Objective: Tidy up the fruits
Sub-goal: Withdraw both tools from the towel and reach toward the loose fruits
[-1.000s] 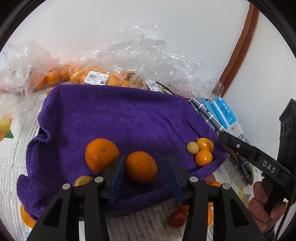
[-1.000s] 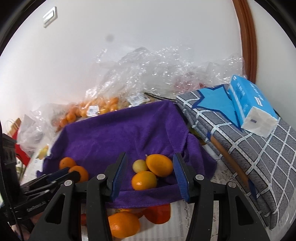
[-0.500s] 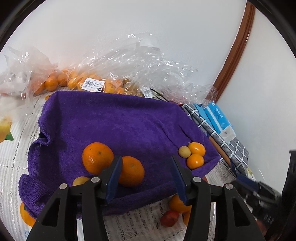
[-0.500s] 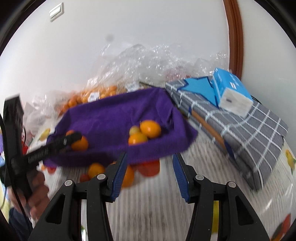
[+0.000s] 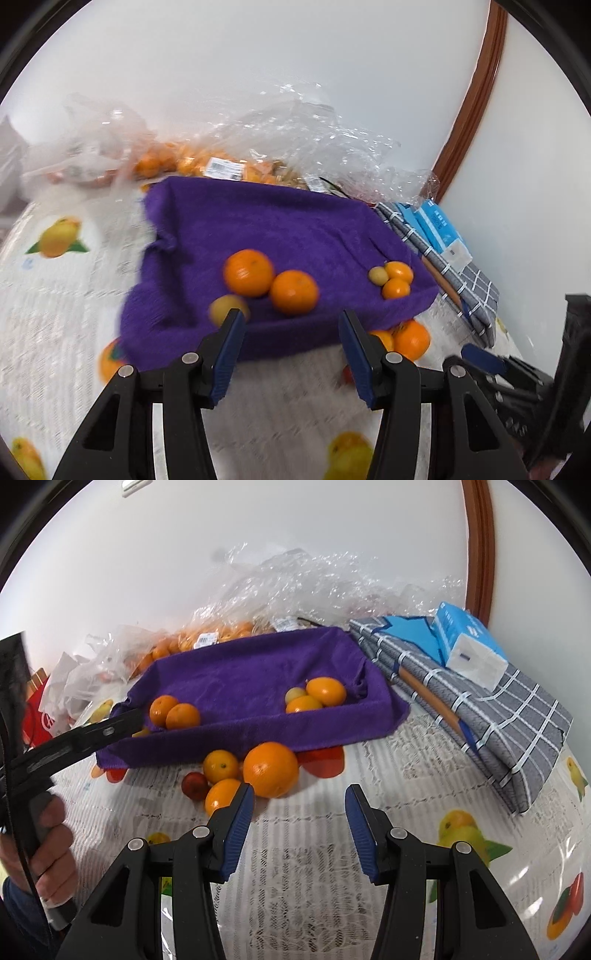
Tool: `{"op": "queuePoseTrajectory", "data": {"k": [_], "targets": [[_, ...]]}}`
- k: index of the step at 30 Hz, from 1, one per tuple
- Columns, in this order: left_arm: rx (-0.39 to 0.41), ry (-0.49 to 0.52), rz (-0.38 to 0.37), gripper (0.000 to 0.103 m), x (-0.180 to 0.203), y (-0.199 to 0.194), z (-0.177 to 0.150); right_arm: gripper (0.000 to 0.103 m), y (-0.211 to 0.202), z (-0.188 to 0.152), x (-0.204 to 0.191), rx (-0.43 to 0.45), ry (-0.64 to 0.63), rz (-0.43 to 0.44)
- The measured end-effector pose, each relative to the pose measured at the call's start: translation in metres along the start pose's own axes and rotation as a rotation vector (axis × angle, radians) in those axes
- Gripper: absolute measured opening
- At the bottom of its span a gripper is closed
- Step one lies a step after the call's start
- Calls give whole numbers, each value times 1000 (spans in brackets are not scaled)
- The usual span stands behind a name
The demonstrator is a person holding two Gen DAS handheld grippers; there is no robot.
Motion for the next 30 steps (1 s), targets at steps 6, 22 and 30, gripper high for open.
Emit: {"op": "queuePoseTrajectory", "data": {"k": [6,22,30], "targets": [[-4,-78,56,51,-33,-10,-15,51,4,-4,-14,-7,-17,17],[-36,-97,74,51,-37,1,-25,46,25,-14,-43,-52,-51,103],[-41,-116,69,51,-40,2,-25,34,40,-14,-53,-80,-67,95]]}}
Point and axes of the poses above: each gripper's, at about its wrist camera, not at the fingertips, and y roughly the way its jaws point, x to its right, z to its top, the point moved 7 cm from there along y, roughly the way its jaws point, and after that the axes turned 1 degree about y, right-handed, at the moved point
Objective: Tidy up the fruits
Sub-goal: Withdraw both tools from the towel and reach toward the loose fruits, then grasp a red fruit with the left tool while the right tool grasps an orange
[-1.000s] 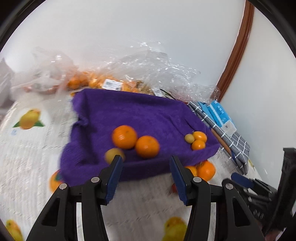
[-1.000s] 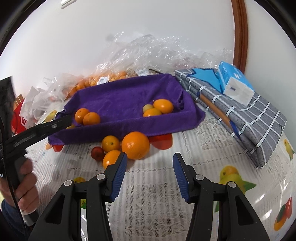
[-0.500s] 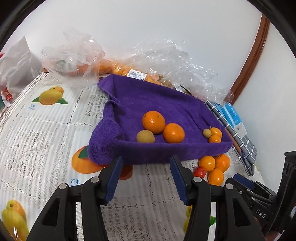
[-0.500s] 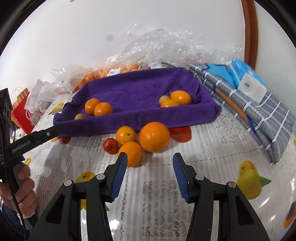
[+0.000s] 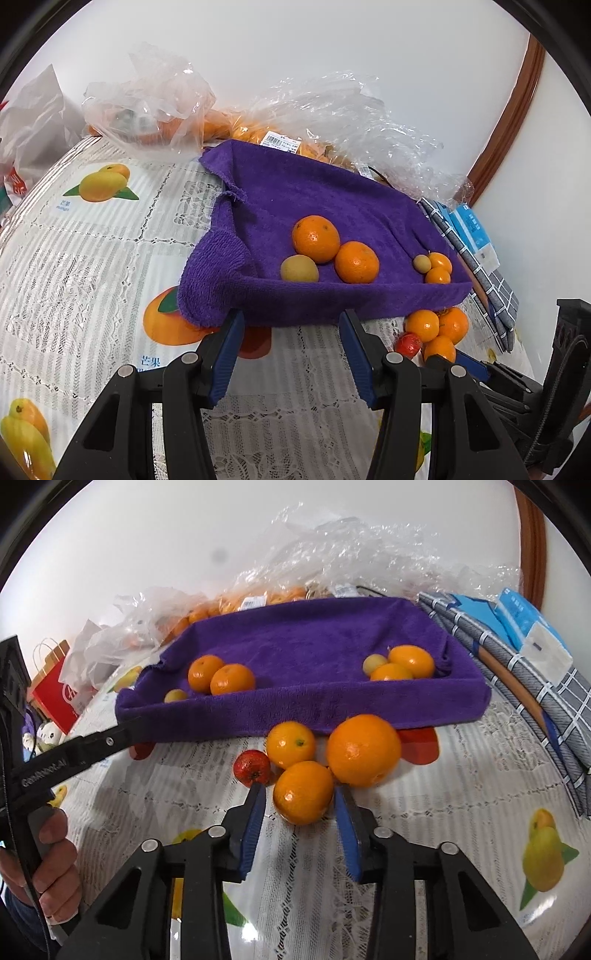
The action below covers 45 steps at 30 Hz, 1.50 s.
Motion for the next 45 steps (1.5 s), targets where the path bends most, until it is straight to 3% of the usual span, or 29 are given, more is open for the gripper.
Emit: {"op": "queuePoseTrajectory", "data": {"k": [7,23,28,34,39,45], "targets": [[20,18,-6,51,5,-4,0,33,-7,-6,0,0,-8,6],[17,72,40,51,14,-2,-4,33,-32,-19,26,40,-15,-95],[7,95,11,51,21,-3,-6,34,-37,-20,44,52,11,-113],[-63,173,-100,51,52,4,-17,33,-45,-20,64,77,26,-160],[-106,234,-132,51,83,15,-24,33,-56,-23,77,103,28,-185],[-145,287,-116,51,100,31,-31,34,-63,-24,88,126,58,-156]]}}
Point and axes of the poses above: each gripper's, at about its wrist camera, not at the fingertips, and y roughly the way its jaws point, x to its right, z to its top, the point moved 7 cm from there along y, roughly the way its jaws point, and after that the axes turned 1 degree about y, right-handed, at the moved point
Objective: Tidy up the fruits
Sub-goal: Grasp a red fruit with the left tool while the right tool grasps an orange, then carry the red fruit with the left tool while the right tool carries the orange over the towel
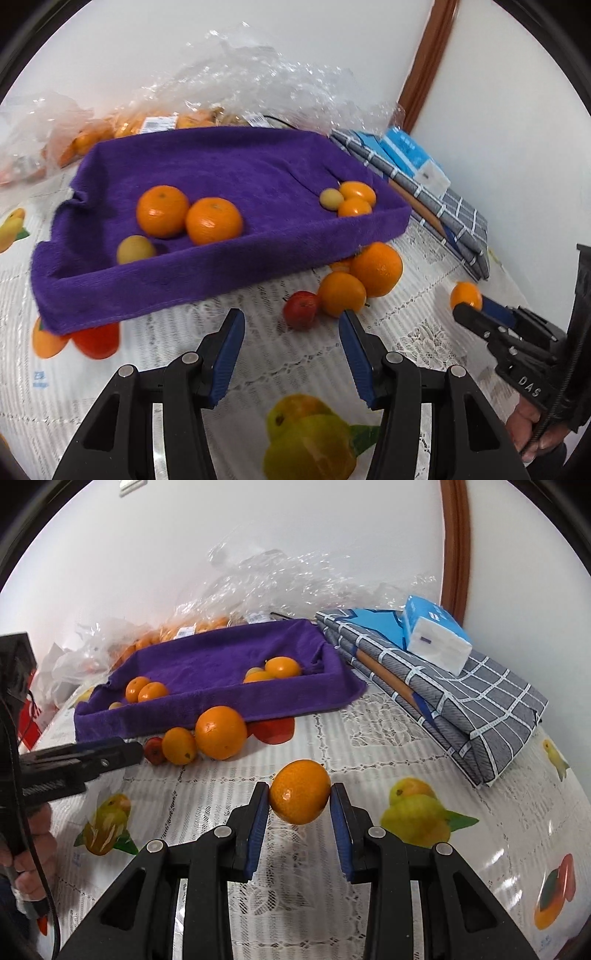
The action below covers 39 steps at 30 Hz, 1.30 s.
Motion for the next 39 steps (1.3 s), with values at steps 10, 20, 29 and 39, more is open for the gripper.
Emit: {"op": "queuePoseTrajectory", "data": {"k": [10,20,29,39], "targets": [[-50,74,20,28,7,16,6,34,0,2,3,12,16,52],[-14,47,3,24,4,10,8,34,4,0,5,-7,54,119],[93,-34,-70,24,-7,-10,15,34,5,0,1,-14,50,166],[169,-68,-62,24,-14,-24,18,34,0,3,2,13,42,134]]}}
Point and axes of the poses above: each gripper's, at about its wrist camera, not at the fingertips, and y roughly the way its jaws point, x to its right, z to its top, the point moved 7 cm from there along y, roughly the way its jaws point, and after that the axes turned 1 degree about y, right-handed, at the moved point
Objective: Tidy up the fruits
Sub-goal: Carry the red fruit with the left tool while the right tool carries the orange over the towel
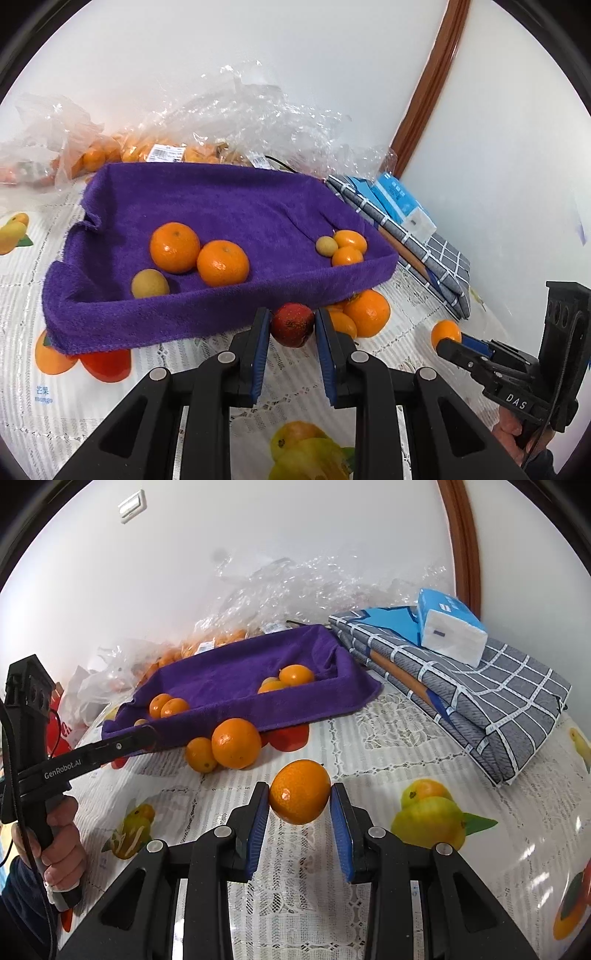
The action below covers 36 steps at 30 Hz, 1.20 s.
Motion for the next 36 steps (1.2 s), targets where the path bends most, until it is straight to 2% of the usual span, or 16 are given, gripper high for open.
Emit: {"op": "queuePoseTrajectory", "data": {"k": [7,13,15,17,21,26,31,36], "targets": [[41,-28,11,24,-7,-13,8,34,4,23,-25,13,-46,8],[84,-96,32,24,-28,-35,24,34,10,66,-52,72,-103,10],[92,-109,59,24,-40,-43,34,34,16,78,-58,79,-104,20],[105,-99,118,24,-51,-49,46,34,24,88,-63,81,-100,30],[119,-97,211,24,-69,-42,64,34,48,104,-73,80,-93,43],[95,-151,230,24,-84,-20,58,34,84,97,-82,19,-79,54],[71,-110,278,24,-87,-9,49,34,98,88,-84,-1,-106,33],[36,-114,253,24,-85,0,43,34,105,87,-82,-7,-99,25]]}}
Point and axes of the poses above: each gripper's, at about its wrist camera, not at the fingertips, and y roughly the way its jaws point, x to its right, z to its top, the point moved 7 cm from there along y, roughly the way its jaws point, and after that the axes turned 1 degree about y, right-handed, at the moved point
